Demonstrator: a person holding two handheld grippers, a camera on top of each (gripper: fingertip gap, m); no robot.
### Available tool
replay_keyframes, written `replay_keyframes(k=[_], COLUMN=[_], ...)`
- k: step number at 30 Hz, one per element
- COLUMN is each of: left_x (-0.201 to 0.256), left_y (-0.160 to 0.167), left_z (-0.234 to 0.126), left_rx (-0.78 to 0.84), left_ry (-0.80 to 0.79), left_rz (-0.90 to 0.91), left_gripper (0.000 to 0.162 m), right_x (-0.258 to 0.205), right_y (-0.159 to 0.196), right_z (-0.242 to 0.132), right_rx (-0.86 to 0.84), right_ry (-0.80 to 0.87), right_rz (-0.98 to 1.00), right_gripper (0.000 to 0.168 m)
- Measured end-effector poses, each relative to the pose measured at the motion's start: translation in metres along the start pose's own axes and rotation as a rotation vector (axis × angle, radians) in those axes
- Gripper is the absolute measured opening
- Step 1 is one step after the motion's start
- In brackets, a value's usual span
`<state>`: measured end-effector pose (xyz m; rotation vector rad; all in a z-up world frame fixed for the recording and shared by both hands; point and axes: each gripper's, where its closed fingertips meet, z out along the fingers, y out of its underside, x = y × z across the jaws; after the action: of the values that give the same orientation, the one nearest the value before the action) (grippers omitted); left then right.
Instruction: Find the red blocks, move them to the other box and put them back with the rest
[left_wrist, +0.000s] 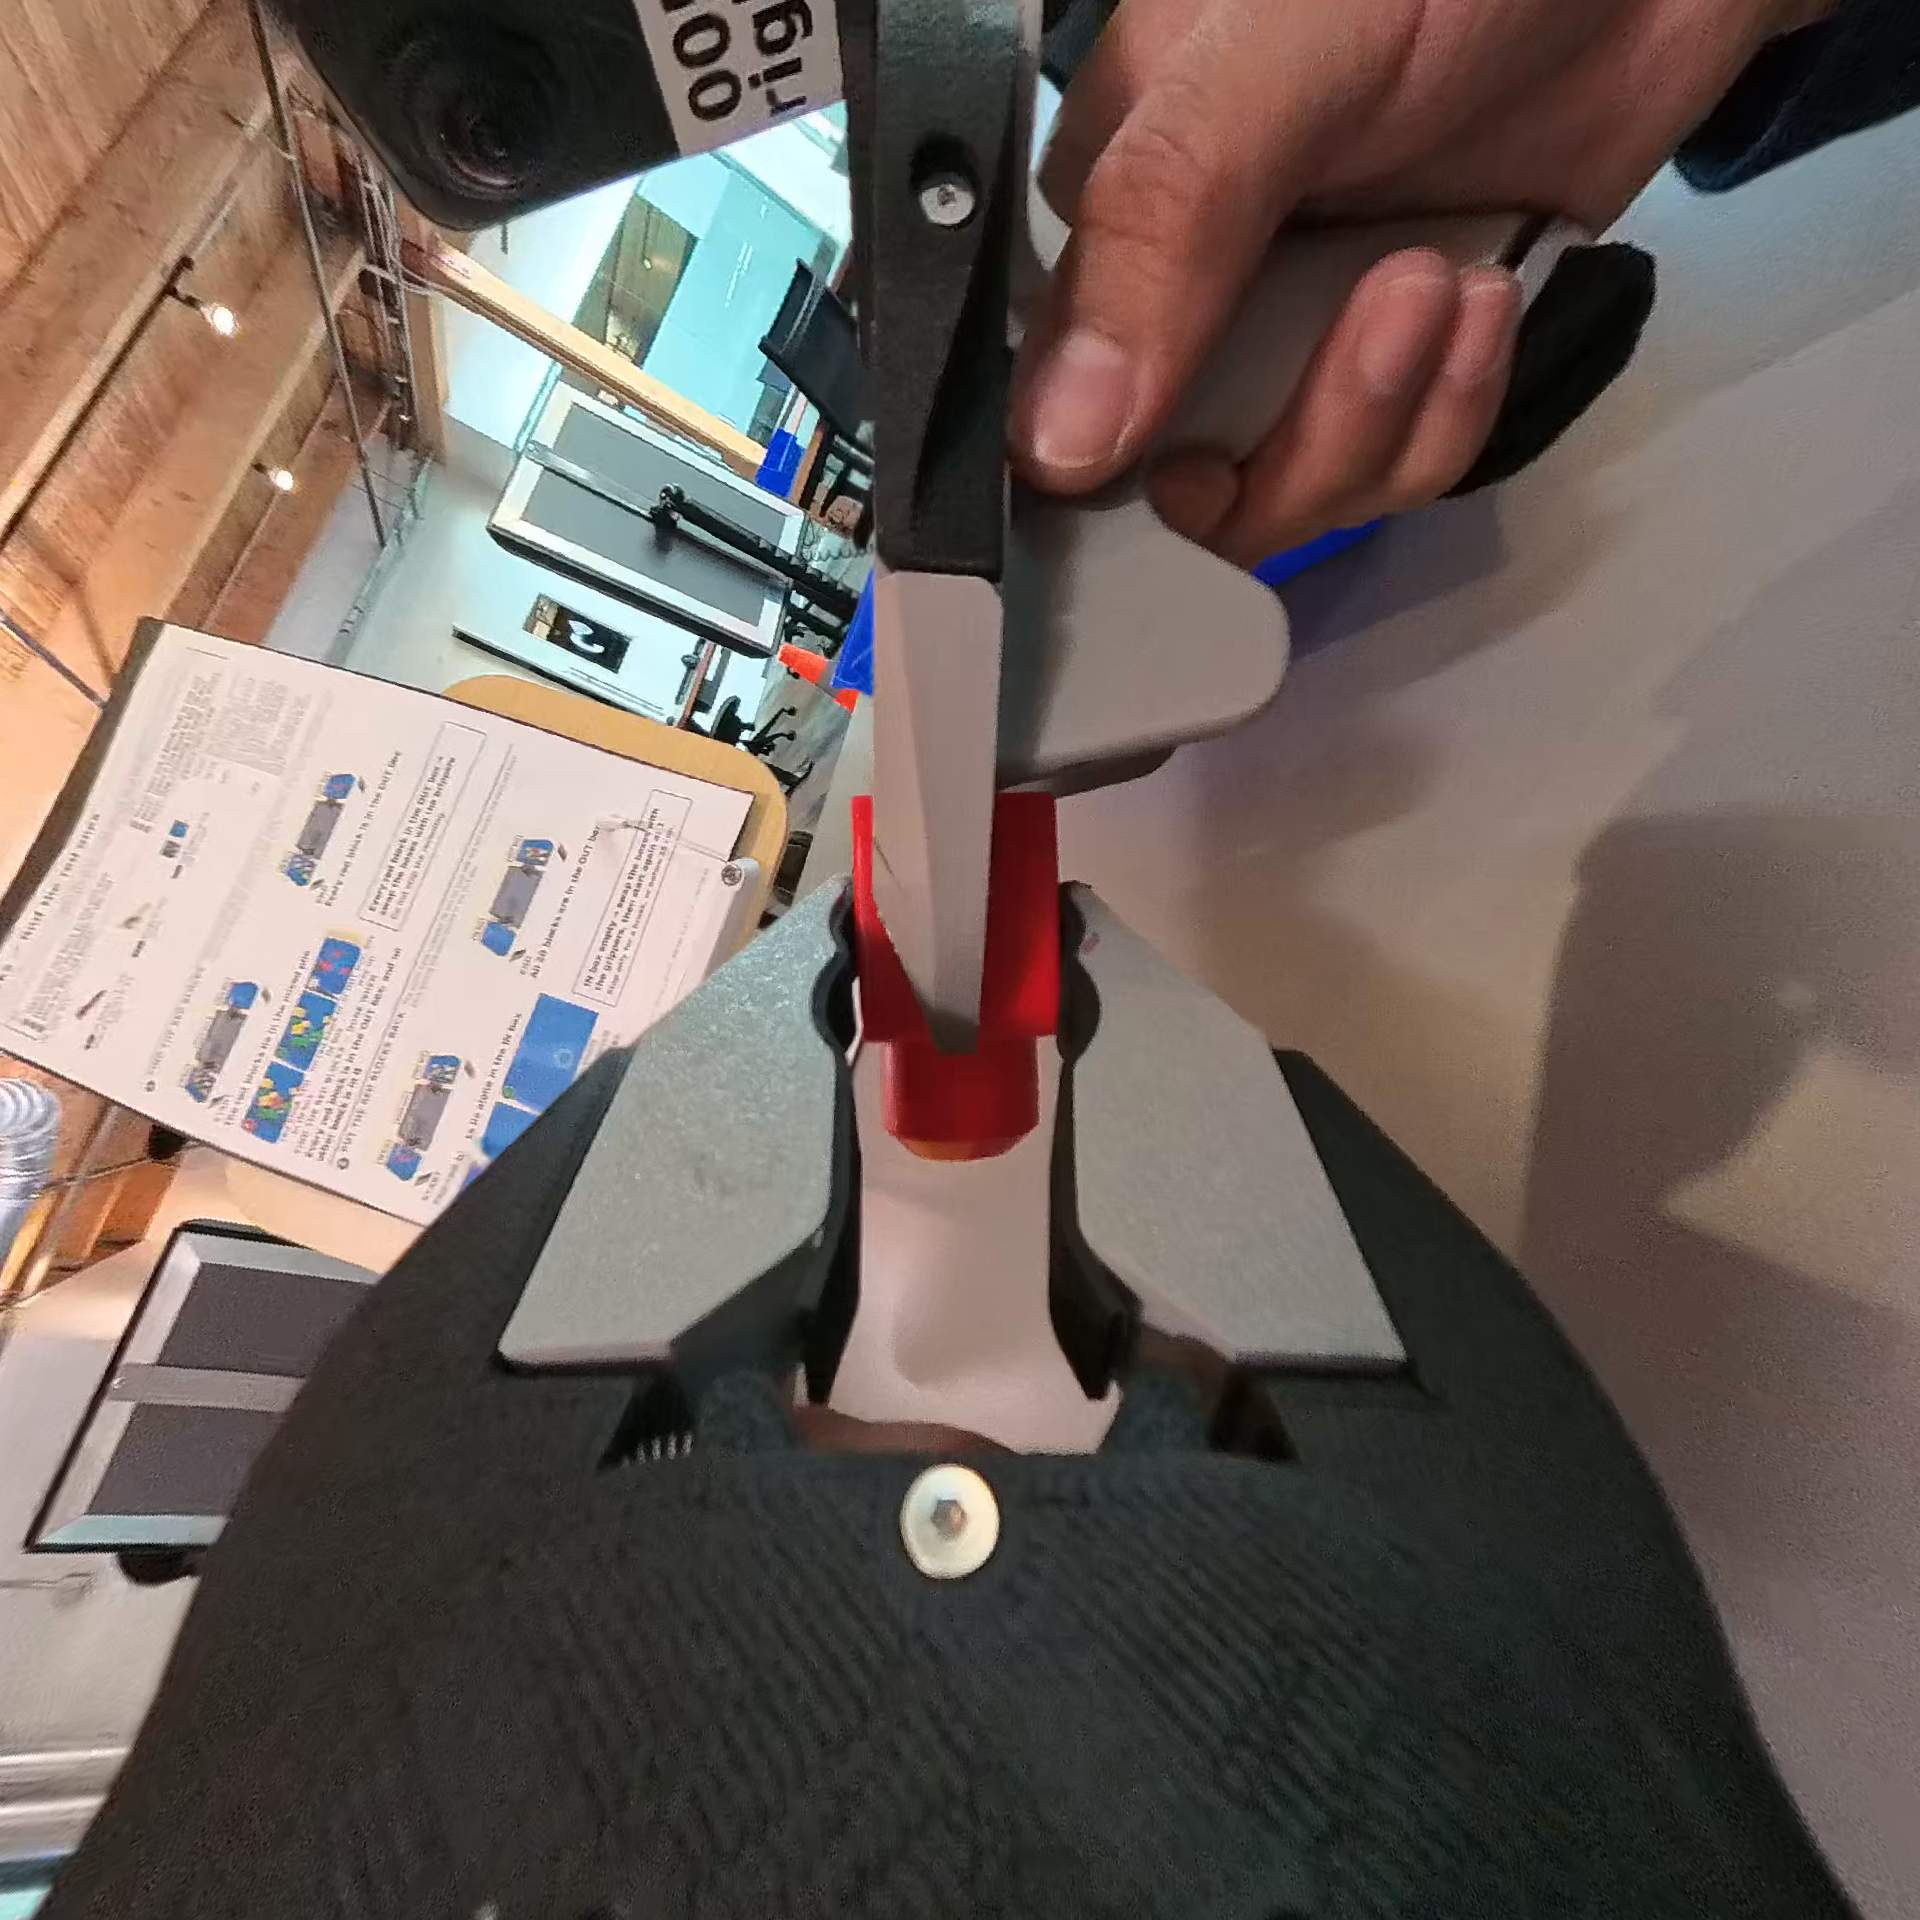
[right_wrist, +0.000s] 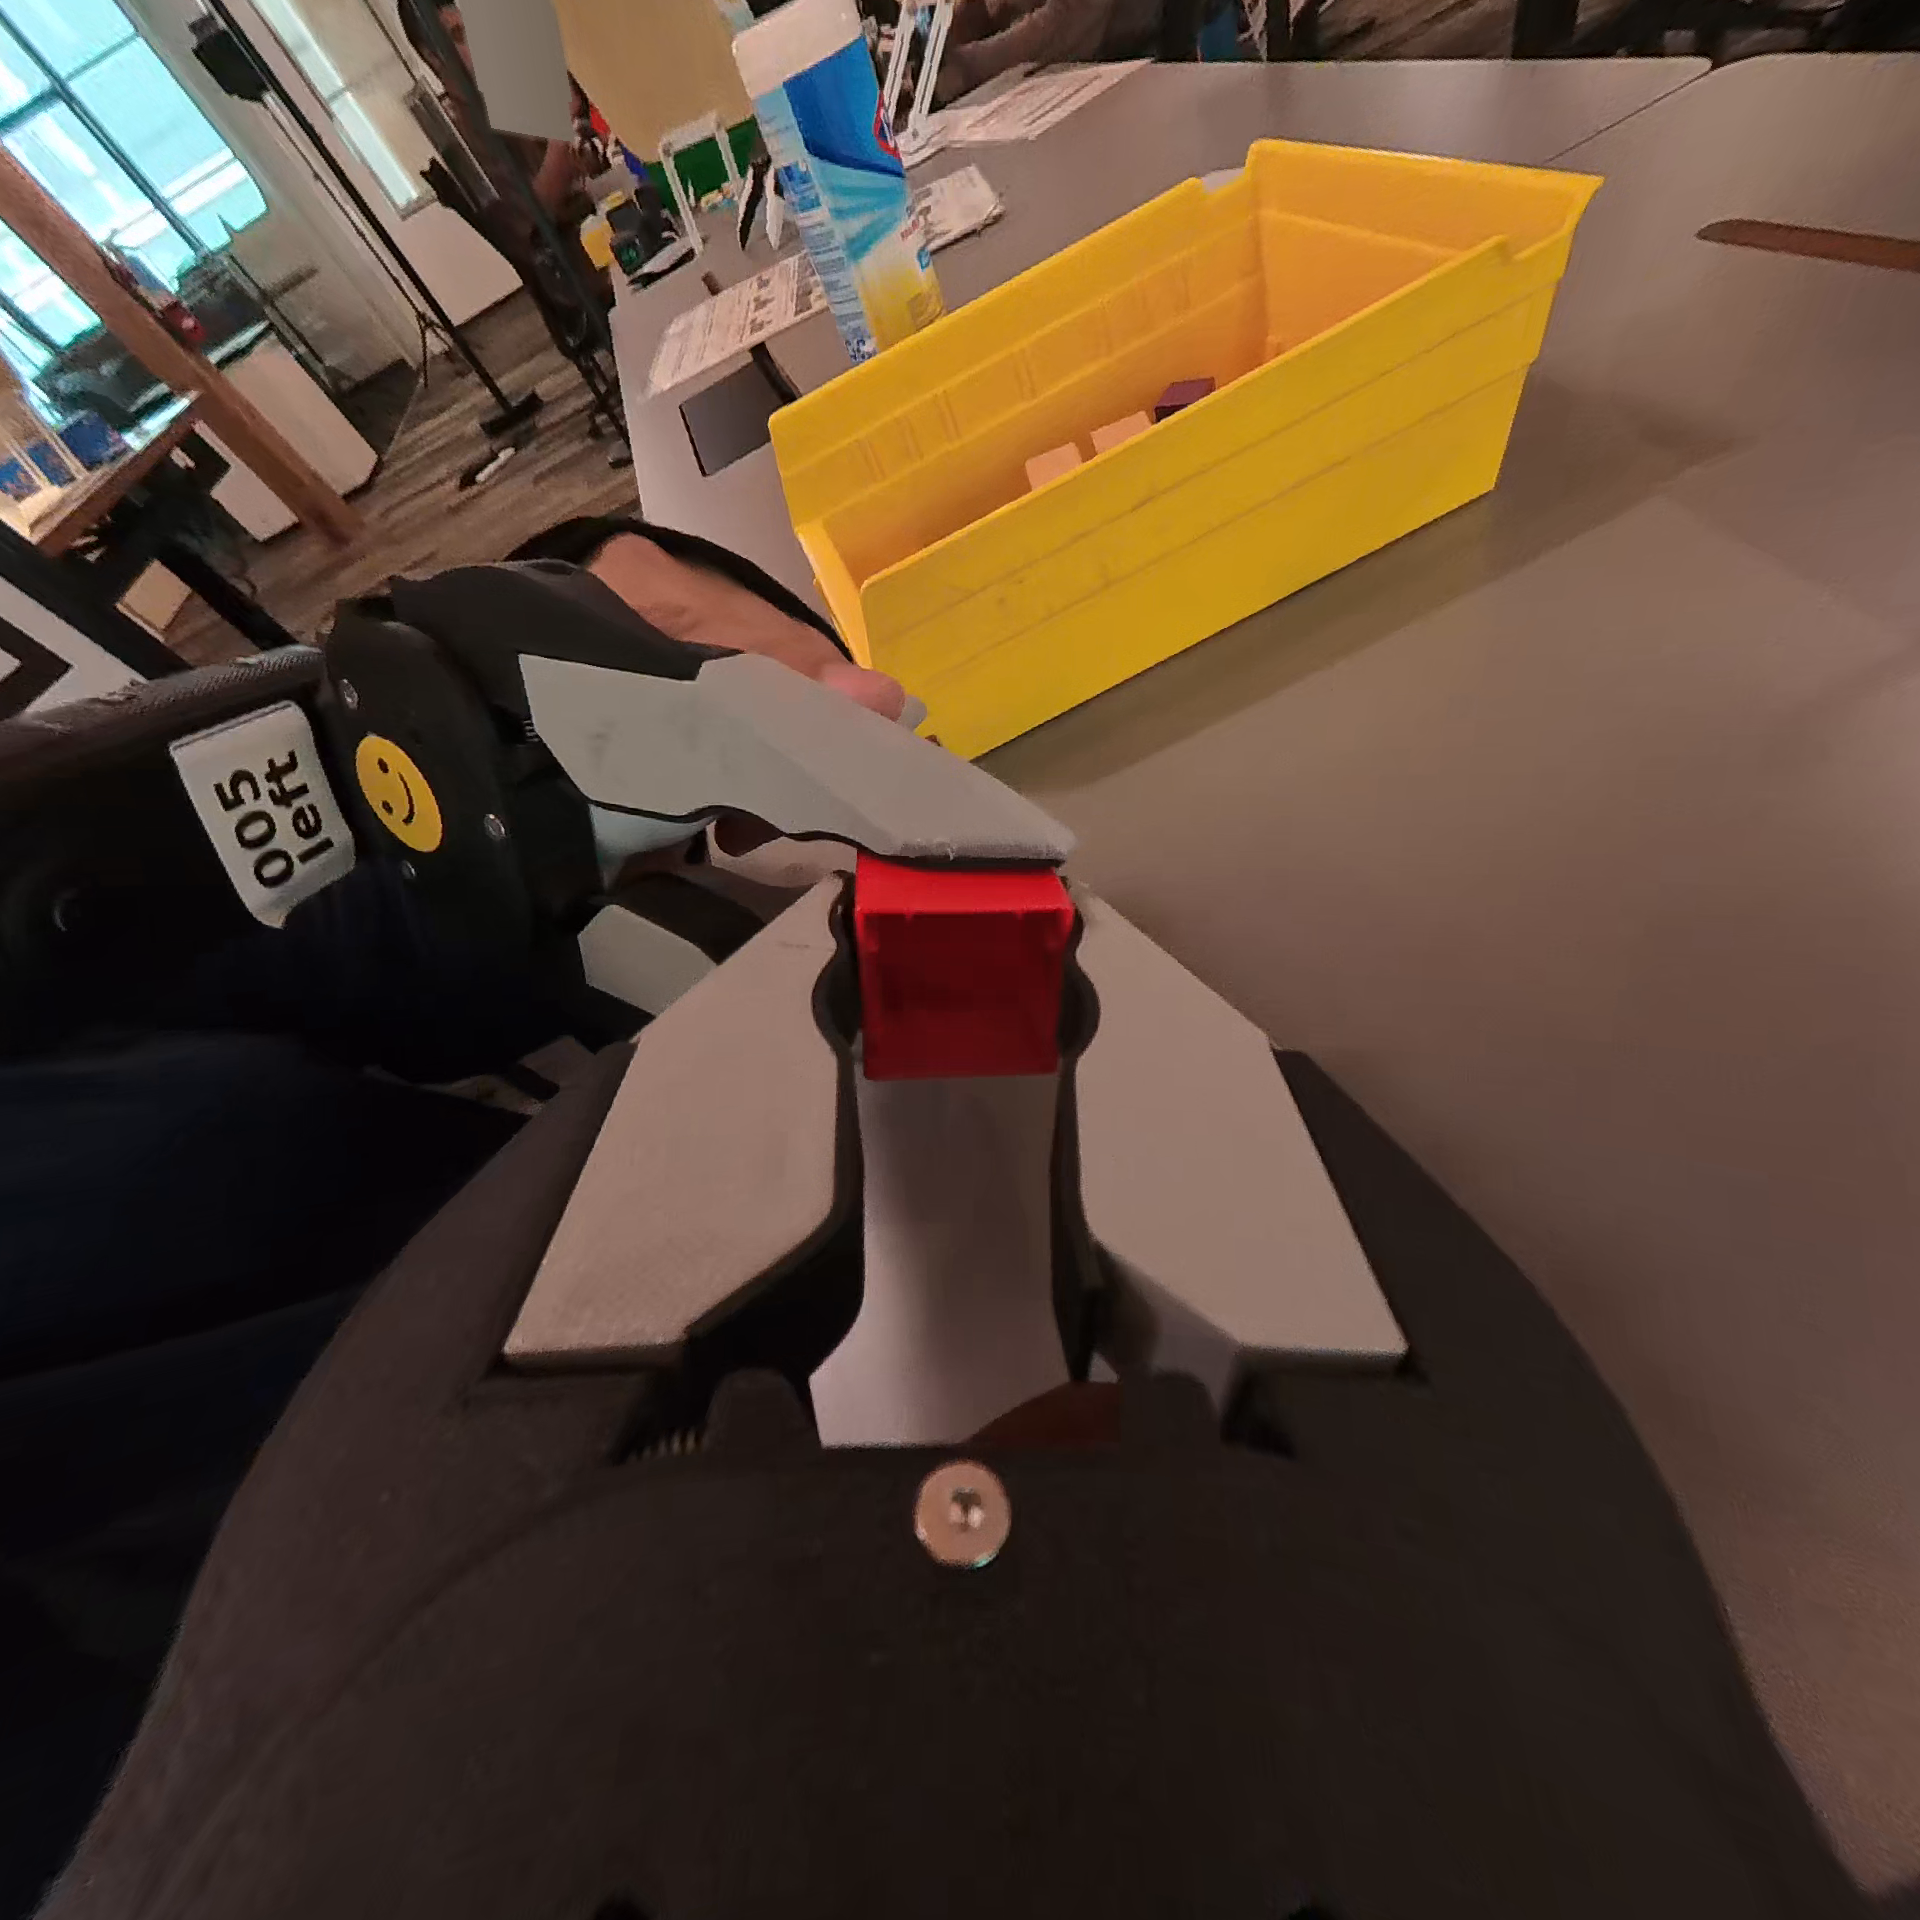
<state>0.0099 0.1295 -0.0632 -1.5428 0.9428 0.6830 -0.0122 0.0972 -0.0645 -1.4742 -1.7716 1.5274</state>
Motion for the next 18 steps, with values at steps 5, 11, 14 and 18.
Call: replay_keyframes(k=[5, 11, 14, 18], left_x=[-0.009, -0.047, -0.058, -0.067], left_y=[-0.004, 0.016, 0.03, 0.043], left_z=[-0.008, -0.025, -0.031, -0.034], left_rx=[0.02, -0.012, -0.049, -0.098], left_ry=[-0.009, -0.095, -0.118, -0.143], left_rz=[-0.047, -0.158, -0.17, -0.199], left_gripper=[0.032, 0.025, 0.025, 0.025], right_x=[0.007, 0.057, 0.119, 0.168], right_y=[-0.008, -0.048, -0.034, 0.029], right_z=[-0.02, -0.135, -0.22, -0.257], right_rx=[0.016, 0.266, 0.316, 0.127], right_ry=[0.088, 0.357, 0.708, 0.852], right_rz=[-0.065, -0.036, 0.032, 0.2], right_gripper=[0.033, 0.033, 0.034, 0.034])
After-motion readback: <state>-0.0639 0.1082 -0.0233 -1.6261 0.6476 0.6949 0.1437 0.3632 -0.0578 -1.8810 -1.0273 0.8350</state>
